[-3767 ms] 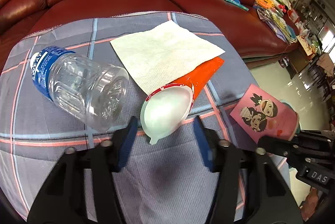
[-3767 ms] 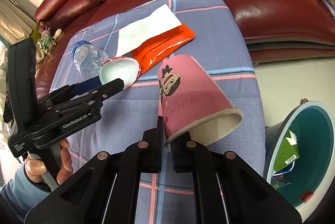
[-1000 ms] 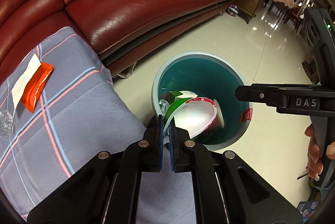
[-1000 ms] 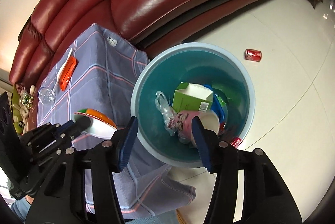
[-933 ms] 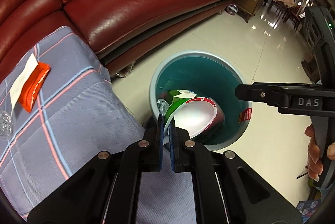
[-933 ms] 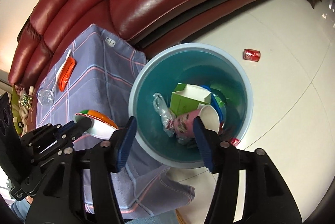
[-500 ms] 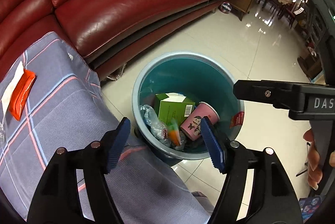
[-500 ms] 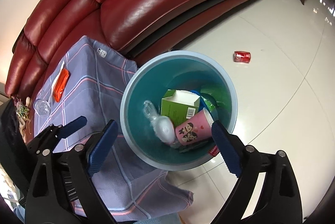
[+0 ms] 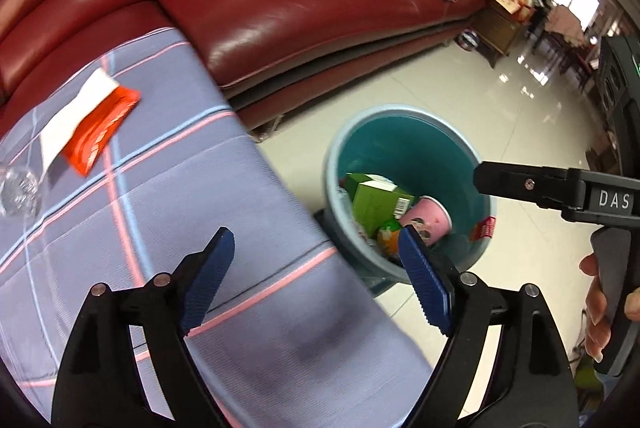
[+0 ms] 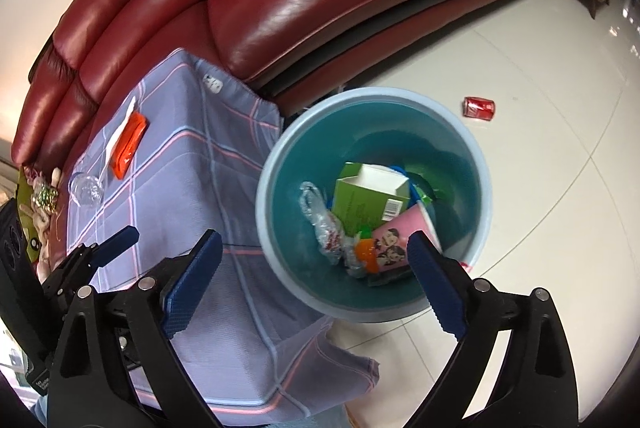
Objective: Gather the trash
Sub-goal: 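Move both open grippers back over the bottle and tissue on the table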
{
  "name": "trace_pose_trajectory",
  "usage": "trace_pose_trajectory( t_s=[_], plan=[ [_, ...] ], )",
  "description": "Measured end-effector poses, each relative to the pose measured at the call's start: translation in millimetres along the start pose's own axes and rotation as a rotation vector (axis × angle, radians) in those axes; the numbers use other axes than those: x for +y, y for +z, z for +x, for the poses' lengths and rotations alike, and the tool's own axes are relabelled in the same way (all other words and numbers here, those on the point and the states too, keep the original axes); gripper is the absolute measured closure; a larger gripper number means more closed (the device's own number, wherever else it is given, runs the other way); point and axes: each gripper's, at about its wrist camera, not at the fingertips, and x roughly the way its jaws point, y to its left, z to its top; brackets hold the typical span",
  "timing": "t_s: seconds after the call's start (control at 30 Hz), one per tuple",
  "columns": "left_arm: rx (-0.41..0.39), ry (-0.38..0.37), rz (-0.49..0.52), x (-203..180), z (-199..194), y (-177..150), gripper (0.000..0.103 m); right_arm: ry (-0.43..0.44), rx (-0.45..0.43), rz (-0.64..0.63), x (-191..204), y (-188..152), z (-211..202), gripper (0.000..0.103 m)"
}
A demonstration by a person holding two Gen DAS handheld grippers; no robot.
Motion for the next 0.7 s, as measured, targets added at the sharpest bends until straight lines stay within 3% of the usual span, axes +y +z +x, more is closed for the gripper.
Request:
trace_pose_trajectory(
  t_s=[0.4, 0.7],
  plan=[
    [-0.037, 0.08, -0.115, 68, -33, -17, 0.022, 0.03, 0.034, -0.108, 74, -1, 18, 0.008],
    [-0.046, 0.15, -0.231, 144, -55, -34, 0.022, 0.048, 0.077, -0.21, 147, 0, 46, 0.008]
  ],
)
